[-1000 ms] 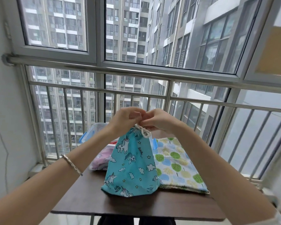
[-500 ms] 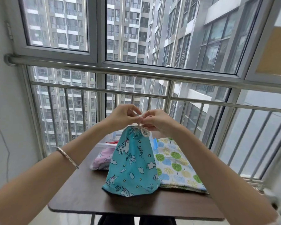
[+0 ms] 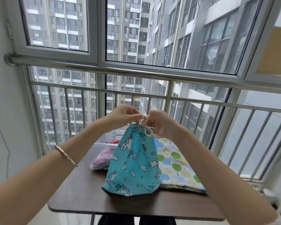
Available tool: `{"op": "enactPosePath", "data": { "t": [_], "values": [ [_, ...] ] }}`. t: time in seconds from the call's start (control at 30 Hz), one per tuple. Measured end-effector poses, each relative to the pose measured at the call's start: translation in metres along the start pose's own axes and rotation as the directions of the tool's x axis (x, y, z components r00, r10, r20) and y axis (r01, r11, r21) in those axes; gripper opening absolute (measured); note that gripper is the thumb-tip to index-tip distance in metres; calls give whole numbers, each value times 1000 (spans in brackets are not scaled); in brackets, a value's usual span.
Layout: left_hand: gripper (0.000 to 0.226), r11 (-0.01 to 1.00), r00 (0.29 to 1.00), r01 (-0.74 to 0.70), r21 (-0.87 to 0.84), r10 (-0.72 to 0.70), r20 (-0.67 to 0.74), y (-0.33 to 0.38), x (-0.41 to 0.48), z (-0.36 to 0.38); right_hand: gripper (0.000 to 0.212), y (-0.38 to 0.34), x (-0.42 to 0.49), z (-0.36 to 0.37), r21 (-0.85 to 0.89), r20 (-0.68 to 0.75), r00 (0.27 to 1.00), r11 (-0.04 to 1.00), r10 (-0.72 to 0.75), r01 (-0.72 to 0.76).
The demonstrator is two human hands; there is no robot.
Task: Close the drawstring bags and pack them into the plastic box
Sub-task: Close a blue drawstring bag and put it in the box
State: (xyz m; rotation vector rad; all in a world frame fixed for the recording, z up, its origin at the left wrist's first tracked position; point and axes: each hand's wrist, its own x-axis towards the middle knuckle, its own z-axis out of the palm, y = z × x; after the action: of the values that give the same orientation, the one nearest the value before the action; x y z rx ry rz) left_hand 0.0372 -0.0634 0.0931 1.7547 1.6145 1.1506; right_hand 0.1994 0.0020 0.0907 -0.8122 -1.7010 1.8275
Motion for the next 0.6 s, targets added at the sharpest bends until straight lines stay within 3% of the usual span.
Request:
{"op": "enactPosePath", "data": {
  "t": [0.07, 0.13, 0.2, 0.27, 0.33, 0.4, 0.5, 0.6],
  "values": [
    [21, 1000, 1000, 9, -2, -9, 4, 0, -1, 0, 3, 2, 1, -5, 164, 80, 995, 984, 59, -72],
    [26, 999, 998, 52, 3, -52, 24, -1, -2, 2, 7, 5, 2, -5, 139, 64, 998, 990, 21, -30],
    [33, 994, 993, 108, -3, -108, 46, -3, -2, 3, 8, 6, 1, -1, 20, -19, 997, 997, -77, 77],
    [35, 986, 986, 156, -49, -153, 59, -6, -1, 3, 22, 9, 0, 3, -197, -117, 969, 962, -217, 191],
    [36, 972, 979, 201, -121, -195, 62, -8, 1, 2, 36, 14, -1, 6, -393, -176, 907, 872, -383, 292],
    [37, 959, 971, 239, -153, -231, 69, -9, 1, 2, 28, 16, -2, 7, -503, -160, 851, 783, -500, 366],
    [31, 937, 959, 282, -208, -271, 81, -8, 2, 4, 13, 14, -5, 8, -533, -102, 868, 763, -486, 365],
    [31, 917, 950, 312, -247, -293, 110, -4, 0, 3, 27, 12, -5, 7, -520, -102, 864, 767, -494, 377]
  ]
}}
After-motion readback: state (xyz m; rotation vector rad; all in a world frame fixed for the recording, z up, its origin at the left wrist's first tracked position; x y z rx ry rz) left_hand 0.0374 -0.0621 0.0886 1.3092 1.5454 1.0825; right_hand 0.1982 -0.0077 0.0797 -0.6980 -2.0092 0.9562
